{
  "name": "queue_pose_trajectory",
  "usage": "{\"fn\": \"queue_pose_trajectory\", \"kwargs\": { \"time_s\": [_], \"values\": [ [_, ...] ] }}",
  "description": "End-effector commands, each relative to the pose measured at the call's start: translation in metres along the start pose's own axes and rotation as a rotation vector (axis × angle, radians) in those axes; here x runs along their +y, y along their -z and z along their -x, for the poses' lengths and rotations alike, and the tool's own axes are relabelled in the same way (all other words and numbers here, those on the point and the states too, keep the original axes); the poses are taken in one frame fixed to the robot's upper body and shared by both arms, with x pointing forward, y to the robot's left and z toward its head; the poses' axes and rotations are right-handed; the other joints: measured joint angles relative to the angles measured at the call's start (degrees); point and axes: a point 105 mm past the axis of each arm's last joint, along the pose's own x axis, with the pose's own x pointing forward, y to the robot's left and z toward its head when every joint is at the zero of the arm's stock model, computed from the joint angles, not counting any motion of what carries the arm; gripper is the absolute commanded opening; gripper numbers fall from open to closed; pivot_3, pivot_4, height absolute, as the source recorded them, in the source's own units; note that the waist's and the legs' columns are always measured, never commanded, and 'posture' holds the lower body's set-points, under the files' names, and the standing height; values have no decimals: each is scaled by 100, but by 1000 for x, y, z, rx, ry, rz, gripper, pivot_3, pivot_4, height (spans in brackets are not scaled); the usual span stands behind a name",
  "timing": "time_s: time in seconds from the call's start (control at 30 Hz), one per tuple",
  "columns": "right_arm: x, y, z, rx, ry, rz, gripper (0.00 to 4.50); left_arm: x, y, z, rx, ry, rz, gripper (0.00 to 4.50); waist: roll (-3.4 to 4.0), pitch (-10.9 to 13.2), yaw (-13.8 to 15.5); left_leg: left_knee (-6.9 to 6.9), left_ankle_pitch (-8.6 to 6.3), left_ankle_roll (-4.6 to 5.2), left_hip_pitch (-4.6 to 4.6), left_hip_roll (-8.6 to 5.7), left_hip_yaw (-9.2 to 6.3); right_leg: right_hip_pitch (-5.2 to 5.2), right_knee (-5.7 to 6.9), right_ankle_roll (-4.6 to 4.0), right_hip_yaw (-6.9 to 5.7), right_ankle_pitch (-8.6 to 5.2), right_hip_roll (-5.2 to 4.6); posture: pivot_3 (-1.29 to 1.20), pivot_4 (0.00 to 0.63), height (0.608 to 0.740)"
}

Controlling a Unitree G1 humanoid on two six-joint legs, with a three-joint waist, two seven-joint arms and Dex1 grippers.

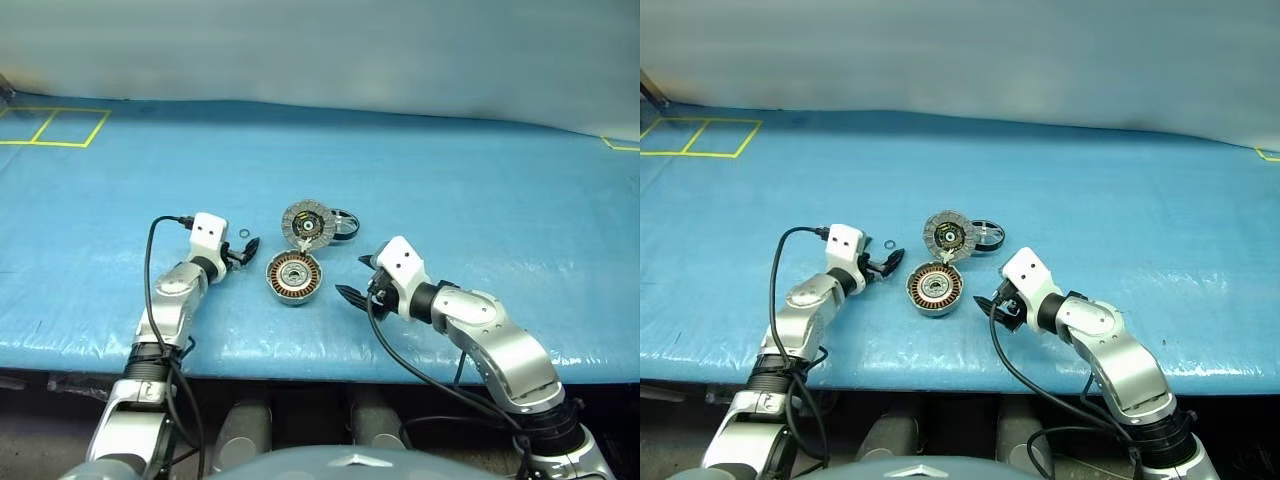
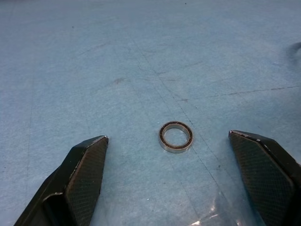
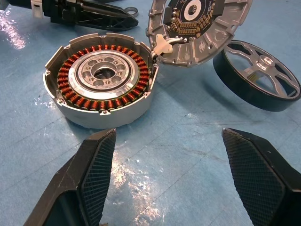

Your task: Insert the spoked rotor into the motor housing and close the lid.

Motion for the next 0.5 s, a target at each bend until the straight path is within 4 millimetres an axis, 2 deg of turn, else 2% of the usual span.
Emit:
{"fn": "queue_pose_trajectory", "kwargs": {
  "time_s": [0.03, 0.1, 0.2, 0.33, 0.37, 0.5],
  "values": [
    [0, -7, 1, -22, 6, 32, 3782, -10, 3, -7, 21, 40, -12, 4500, 0, -1, 17, 0, 0, 0, 0, -1, 0, 0, 0, 0, 0, 0, 0, 0, 150, 740],
    [0, -7, 1, -22, 6, 33, 3782, -14, 4, -9, 24, 58, -16, 4500, 0, -1, 29, 1, 0, 0, 0, -1, -1, 2, 0, 1, 0, 0, 0, 0, 150, 740],
    [0, -7, 1, -21, 6, 36, 3809, -17, 4, -11, 24, 68, -19, 3962, 0, -1, 29, 2, 0, 0, 0, -1, 0, 2, -1, 1, 0, 1, 0, 0, 150, 740],
    [0, -6, 1, -17, 9, 46, 3809, -21, 5, -12, 31, 83, -19, 2653, 0, -1, 28, 1, 0, 0, 0, -1, -2, 2, -1, 1, 0, 1, 0, 0, 150, 740],
    [0, -7, 1, -17, 10, 48, 3809, -21, 5, -12, 33, 86, -19, 2653, 0, -1, 28, 1, 0, 0, 0, -1, -2, 2, -1, 1, 0, 1, 0, 0, 150, 740],
    [-2, -7, 1, -18, 18, 49, 3809, -22, 8, -10, 36, 96, -17, 1609, 0, -1, 28, 1, 0, 0, 0, -2, -2, 2, -1, 1, 0, 1, 0, 0, 150, 740]
  ]
}}
